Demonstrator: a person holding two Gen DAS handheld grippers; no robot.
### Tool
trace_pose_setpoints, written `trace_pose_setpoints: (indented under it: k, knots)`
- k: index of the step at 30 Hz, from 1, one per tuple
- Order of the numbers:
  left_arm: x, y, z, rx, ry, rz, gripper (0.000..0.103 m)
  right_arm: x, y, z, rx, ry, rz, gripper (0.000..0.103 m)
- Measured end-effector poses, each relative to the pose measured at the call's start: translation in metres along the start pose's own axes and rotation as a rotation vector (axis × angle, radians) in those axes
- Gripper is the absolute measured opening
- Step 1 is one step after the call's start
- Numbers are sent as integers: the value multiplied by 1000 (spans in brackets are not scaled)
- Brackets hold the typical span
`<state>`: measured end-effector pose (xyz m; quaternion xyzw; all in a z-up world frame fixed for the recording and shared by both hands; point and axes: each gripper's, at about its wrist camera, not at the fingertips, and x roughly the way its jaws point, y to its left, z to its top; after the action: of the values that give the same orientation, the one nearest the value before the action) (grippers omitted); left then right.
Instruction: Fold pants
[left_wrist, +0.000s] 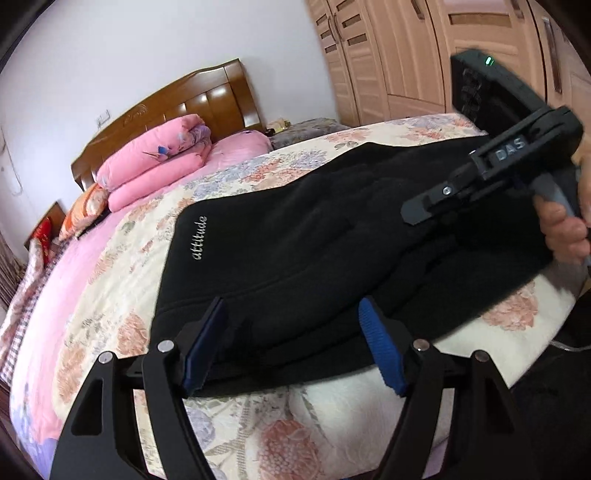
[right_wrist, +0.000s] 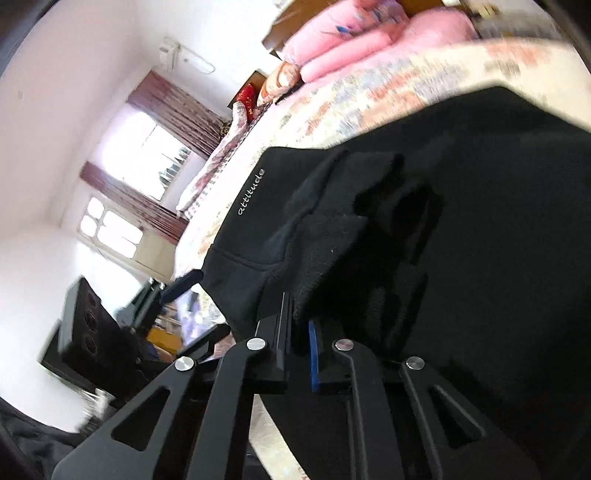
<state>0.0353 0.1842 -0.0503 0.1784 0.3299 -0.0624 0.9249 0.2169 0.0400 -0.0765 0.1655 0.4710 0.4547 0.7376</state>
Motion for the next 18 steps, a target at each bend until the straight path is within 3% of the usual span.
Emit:
trace_pose_setpoints:
  k: [5,8,10,14,15,17,18]
  knots:
    - [12,1,1,18,13,-11,60,3,11,10,-28,-29,3,9]
    - [11,-2,4,45,10,-31,45,0,16,12,-40,-46,6,9]
    - [9,-6,5,72,8,-54,24,-1,18,13,-48,-58,6,9]
    - [9,-14,3,116,18,-55,18,3,12,11,-38,-53,-11,9]
    - [9,-16,3,121,21,-50,20,3,10,10,-27,-52,-10,9]
    - [2,-20,5,134,2,-42,44,0,11,11,-25,-66,-7,9]
    - [-2,-22,6,140,-17,-34,76,-3,14,13,-29,-76,-3,9]
